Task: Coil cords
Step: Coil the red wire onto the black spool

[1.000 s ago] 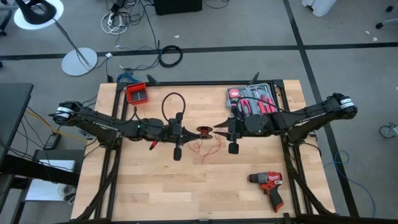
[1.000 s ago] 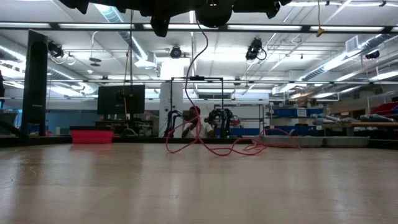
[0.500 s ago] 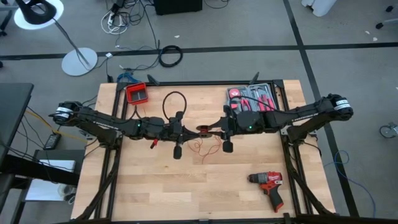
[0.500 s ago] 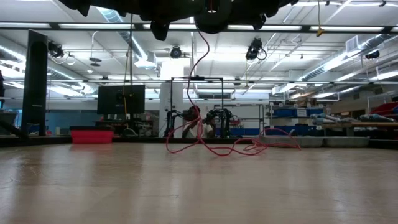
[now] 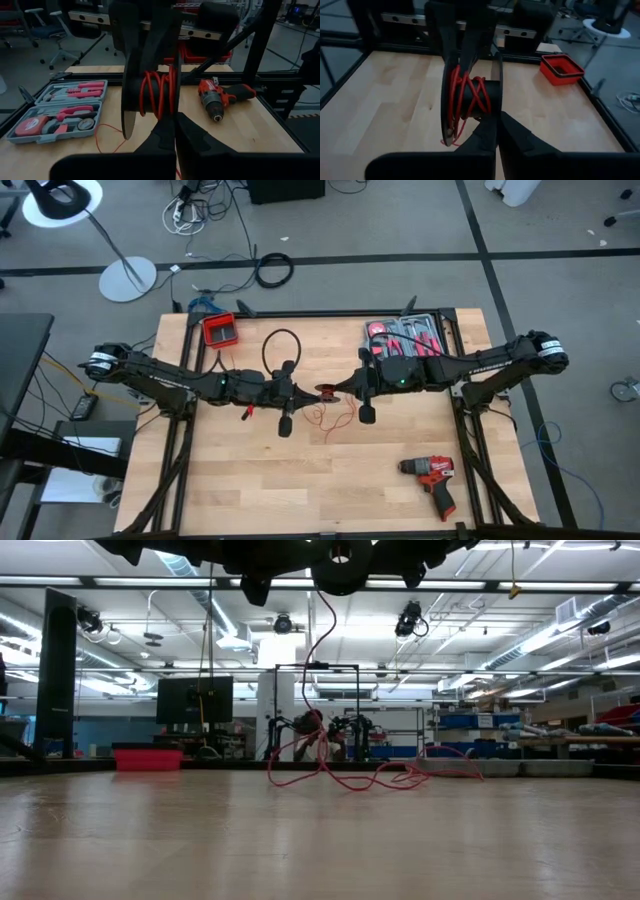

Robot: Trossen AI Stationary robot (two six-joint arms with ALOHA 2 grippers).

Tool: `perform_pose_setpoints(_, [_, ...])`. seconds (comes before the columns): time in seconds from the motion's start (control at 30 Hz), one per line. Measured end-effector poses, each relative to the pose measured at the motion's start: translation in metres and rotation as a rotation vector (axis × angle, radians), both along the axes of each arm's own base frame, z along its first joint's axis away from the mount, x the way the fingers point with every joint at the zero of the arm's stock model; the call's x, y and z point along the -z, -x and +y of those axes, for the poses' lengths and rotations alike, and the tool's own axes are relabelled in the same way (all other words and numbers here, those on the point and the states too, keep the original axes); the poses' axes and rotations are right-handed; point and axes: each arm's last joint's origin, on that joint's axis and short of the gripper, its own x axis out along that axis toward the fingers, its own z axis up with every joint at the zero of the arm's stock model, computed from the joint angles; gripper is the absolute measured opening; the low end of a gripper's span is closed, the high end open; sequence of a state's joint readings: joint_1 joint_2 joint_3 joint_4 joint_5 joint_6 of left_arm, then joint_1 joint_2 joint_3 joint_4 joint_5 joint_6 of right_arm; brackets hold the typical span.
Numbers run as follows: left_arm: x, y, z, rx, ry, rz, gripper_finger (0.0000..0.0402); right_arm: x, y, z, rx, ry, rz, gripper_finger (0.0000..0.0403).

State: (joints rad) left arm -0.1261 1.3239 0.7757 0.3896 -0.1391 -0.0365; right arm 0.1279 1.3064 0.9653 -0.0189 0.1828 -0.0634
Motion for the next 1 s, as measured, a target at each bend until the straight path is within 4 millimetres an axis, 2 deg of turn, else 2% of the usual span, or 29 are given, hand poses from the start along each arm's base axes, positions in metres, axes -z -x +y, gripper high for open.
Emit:
perform_pose_setpoints(0.2, [0.0, 0.0, 0.001, -0.085, 0.014, -0.006, 0.0024, 0.0, 0.0, 0.0, 0.046, -0.018, -0.006, 0.0002])
perform_pose_setpoints(0.43, [-0.003, 0.0, 0.001, -0.153, 0.004, -0.033, 0.0107, -0.001, 0.002, 0.001, 0.067, -0.051, -0.011, 0.0001])
perform_pose_setpoints(0.57, [-0.004, 0.0, 0.001, -0.162, 0.012, -0.049, 0.0142, -0.004, 0.003, 0.001, 0.07, -0.06, -0.023, 0.0001])
perform_pose_setpoints(1.0, [-0.023, 0.012, 0.001, -0.163, 0.01, -0.121, 0.0151, -0.013, 0.018, 0.009, 0.132, -0.026, -0.032, 0.0])
